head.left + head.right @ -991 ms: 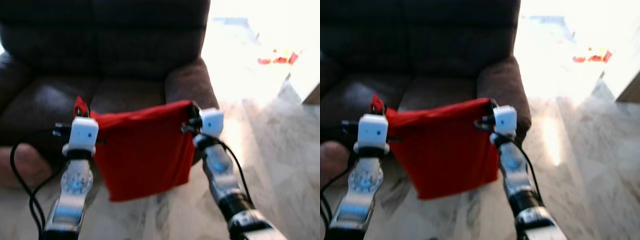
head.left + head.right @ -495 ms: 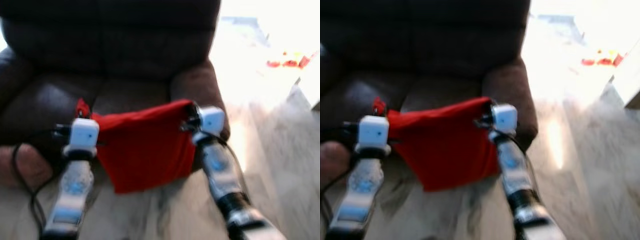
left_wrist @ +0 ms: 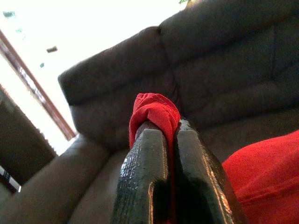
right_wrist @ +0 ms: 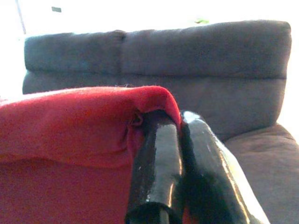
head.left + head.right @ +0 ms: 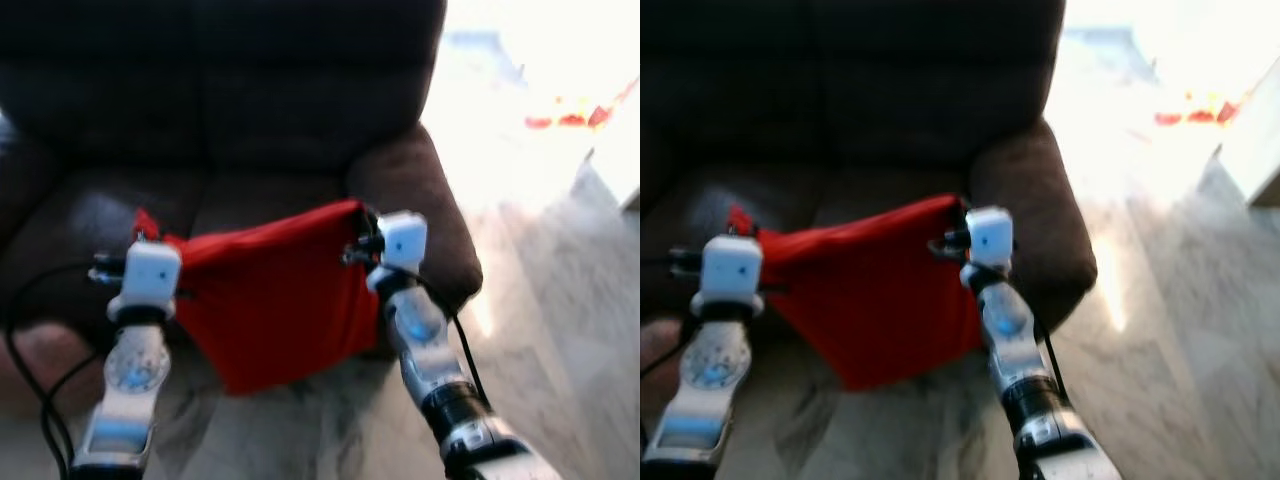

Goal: Move the pillow to the sofa from floor

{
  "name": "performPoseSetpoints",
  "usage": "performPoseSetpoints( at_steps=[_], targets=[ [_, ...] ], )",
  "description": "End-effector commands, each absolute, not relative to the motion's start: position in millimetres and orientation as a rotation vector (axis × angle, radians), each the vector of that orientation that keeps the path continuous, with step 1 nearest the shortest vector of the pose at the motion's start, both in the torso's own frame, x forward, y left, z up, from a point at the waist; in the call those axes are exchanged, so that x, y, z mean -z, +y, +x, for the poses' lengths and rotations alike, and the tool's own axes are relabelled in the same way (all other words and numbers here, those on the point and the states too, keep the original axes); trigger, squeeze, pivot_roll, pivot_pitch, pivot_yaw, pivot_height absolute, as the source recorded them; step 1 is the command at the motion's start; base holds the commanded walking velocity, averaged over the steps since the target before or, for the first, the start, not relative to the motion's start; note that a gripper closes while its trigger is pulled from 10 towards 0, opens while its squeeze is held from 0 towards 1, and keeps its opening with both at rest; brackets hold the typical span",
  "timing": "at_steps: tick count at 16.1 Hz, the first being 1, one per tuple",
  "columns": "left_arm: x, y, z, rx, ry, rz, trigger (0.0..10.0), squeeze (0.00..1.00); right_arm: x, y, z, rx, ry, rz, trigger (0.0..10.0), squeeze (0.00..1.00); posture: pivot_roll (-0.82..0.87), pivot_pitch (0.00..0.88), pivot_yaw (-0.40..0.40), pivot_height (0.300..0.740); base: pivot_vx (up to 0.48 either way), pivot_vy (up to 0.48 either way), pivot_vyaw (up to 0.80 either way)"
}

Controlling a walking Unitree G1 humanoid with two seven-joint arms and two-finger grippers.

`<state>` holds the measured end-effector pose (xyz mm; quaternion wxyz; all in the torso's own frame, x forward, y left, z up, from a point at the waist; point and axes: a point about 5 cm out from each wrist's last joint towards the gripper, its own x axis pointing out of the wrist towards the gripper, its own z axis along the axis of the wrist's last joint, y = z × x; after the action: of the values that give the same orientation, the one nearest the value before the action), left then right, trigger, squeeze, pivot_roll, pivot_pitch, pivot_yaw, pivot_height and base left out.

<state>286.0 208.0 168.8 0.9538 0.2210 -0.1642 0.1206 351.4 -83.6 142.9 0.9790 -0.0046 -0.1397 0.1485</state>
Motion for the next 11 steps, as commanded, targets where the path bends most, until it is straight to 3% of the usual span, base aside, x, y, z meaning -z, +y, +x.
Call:
performPoseSetpoints(
  at_steps=[1, 5, 11],
  targets=[
    [-198, 197, 287, -0.221, -0.468, 0.446, 10.0, 0.00, -164, -99, 356, -0.246, -0.383, -0.009, 10.0, 0.00, 0.16, 0.124, -0.005, 0.740, 0.424, 0.000, 0.00],
    [-217, 185, 290, -0.126, -0.529, 0.493, 10.0, 0.00, -184, -101, 360, -0.225, -0.452, -0.002, 10.0, 0.00, 0.16, 0.124, -0.004, 0.740, 0.432, 0.000, 0.00],
    [-254, 190, 291, -0.155, -0.626, 0.484, 10.0, 0.00, -239, -97, 364, -0.219, -0.610, 0.026, 10.0, 0.00, 0.17, 0.112, 0.000, 0.740, 0.440, 0.000, 0.00]
  ],
)
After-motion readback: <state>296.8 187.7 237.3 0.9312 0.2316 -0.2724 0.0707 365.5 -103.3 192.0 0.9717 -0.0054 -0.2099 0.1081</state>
